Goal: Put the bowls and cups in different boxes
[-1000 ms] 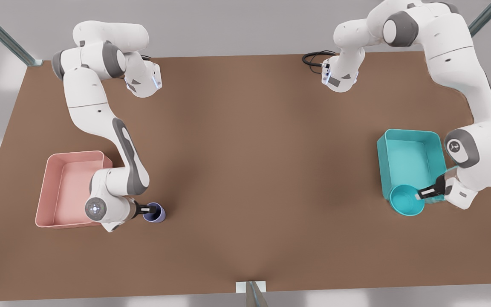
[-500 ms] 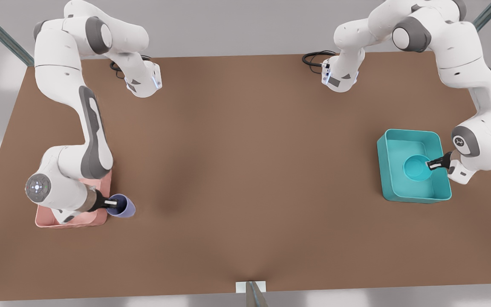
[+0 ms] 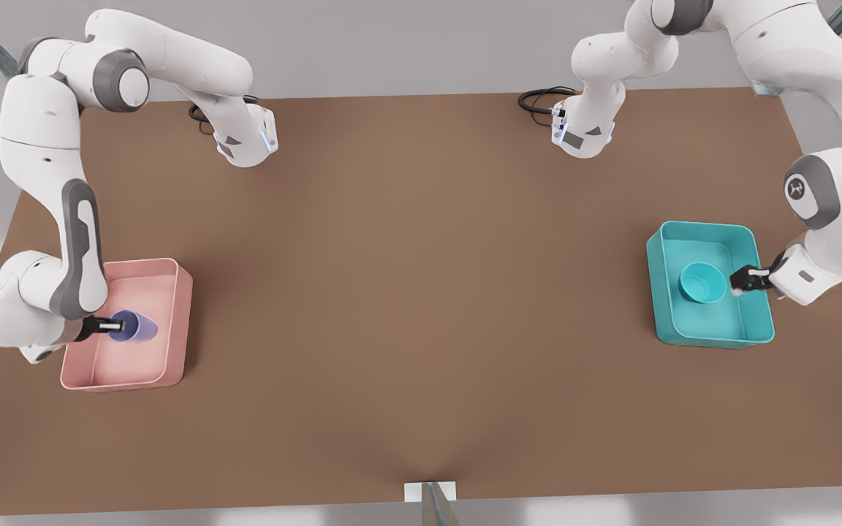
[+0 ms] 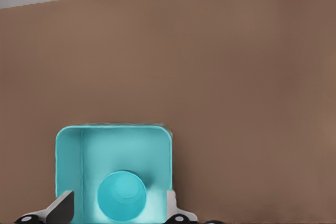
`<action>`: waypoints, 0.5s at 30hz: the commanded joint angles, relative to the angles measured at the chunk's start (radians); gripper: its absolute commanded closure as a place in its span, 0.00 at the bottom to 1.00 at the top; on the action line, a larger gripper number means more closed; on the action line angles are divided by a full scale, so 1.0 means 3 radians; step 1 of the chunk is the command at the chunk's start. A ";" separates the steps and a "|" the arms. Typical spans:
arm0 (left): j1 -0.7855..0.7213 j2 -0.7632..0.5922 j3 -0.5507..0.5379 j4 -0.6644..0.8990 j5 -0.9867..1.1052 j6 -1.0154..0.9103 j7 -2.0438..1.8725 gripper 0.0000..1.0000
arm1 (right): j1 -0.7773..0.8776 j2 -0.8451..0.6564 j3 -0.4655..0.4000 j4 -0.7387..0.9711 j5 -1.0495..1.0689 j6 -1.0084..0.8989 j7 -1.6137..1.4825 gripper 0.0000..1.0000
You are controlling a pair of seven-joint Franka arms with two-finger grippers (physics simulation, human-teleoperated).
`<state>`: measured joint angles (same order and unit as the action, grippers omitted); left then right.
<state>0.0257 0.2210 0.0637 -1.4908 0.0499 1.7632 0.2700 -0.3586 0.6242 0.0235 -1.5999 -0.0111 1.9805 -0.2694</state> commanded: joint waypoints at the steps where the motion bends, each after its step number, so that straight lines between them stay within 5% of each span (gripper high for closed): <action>1: -0.0014 -0.0016 -0.0232 0.0422 0.0090 -0.1223 -0.0542 0.00 | 0.0004 0.0108 0.0004 0.0005 0.0052 0.0399 -0.1040 0.79; 3: -0.0065 0.0030 -0.0243 0.0490 0.0089 -0.1250 -0.0557 0.00 | 0.0009 0.0164 0.0019 0.0000 0.0119 0.0404 -0.1035 0.79; 4: -0.0086 0.0025 -0.0248 0.0495 0.0084 -0.1255 -0.0568 0.00 | 0.0009 0.0159 0.0029 0.0000 0.0119 0.0368 -0.1009 0.68; 5: -0.0157 0.0025 -0.0248 0.0495 0.0079 -0.1265 -0.0568 0.00 | 0.0009 0.0144 0.0034 0.0000 0.0129 0.0353 -0.1014 0.00; 11: -0.0157 0.0158 -0.0238 0.0495 0.0074 -0.1240 -0.0568 0.00 | 0.0035 -0.0066 0.0106 0.0005 0.0139 -0.0021 -0.0994 0.00; 15: -0.0137 0.0173 -0.0238 0.0490 0.0074 -0.1045 -0.0563 0.00 | 0.0203 -0.0577 0.0172 0.0188 0.0190 -0.1124 -0.0601 0.00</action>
<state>-0.0158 0.2735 -0.0076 -1.3442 0.0718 1.4486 0.1748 -0.3006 0.4707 0.0732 -1.5393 0.0225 1.8785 -0.3940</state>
